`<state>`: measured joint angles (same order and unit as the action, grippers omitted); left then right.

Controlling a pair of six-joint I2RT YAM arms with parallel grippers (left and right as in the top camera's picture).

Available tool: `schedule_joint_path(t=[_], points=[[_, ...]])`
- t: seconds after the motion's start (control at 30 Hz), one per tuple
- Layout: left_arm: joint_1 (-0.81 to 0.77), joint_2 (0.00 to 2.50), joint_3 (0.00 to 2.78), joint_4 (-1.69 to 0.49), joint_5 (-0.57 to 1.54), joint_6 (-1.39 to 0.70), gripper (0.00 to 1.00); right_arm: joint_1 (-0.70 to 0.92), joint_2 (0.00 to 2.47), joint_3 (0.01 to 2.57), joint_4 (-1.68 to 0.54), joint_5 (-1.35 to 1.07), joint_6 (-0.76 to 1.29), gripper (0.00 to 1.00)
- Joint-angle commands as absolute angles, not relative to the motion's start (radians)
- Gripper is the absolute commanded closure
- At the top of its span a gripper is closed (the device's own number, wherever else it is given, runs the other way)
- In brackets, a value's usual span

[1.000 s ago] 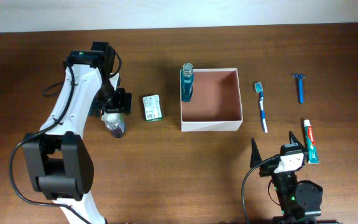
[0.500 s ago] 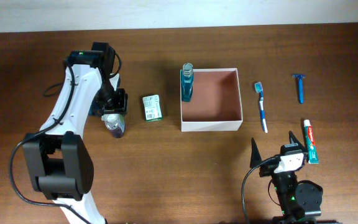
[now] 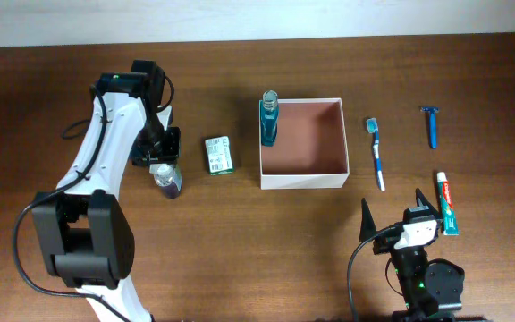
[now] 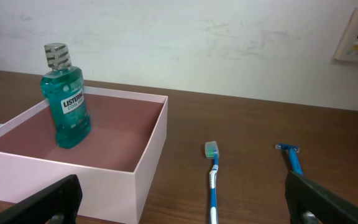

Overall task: Pack container
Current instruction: 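Lower the left gripper and grasp the soap bottle's pump top, then lift the soap bottle and carry it over the pink box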

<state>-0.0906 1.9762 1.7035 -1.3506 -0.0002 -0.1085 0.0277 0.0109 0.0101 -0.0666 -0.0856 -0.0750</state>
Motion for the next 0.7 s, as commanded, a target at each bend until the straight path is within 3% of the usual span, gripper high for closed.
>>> schedule_joint_path(t=[0.0,0.27,0.67], points=[[-0.091,1.963,1.695,-1.353,0.005,-0.104,0.85,0.025,0.004,0.006,-0.072,-0.074,-0.070,0.02],[-0.091,1.963,1.715,-1.347,0.025,-0.112,0.85,0.025,0.004,0.006,-0.072,-0.074,-0.070,0.02],[-0.092,1.938,1.962,-1.372,0.143,-0.115,0.87,0.025,0.004,0.006,-0.072,-0.074,-0.070,0.02]])
